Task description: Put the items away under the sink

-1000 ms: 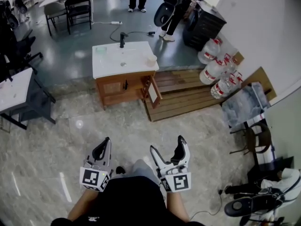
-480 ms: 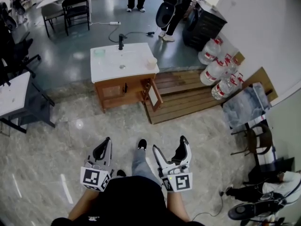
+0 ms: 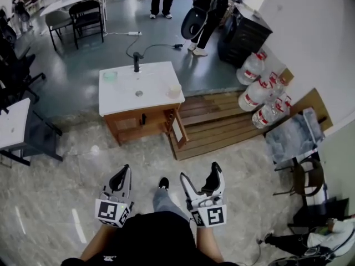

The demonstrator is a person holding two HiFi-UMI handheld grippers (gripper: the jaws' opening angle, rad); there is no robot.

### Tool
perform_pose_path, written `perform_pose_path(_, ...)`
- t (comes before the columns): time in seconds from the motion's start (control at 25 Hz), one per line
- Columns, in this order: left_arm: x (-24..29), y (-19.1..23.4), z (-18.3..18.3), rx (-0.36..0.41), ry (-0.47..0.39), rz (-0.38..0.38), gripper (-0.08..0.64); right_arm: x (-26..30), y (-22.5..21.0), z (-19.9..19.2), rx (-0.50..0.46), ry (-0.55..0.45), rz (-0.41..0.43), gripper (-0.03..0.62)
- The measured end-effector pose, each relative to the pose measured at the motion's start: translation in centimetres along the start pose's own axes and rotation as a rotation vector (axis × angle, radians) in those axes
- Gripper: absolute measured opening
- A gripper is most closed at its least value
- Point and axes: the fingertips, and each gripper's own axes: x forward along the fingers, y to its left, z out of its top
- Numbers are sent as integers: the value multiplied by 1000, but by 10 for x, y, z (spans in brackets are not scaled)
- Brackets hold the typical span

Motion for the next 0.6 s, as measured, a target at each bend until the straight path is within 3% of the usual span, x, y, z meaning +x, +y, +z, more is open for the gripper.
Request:
perform_pose_path(0.2, 68, 0, 28, 10, -51, 28, 5, 53, -49, 2, 17, -16, 19, 462)
perform_pose_path(0.6, 168, 6, 26, 1, 22, 103, 5, 140, -104, -18, 55, 31, 134, 462)
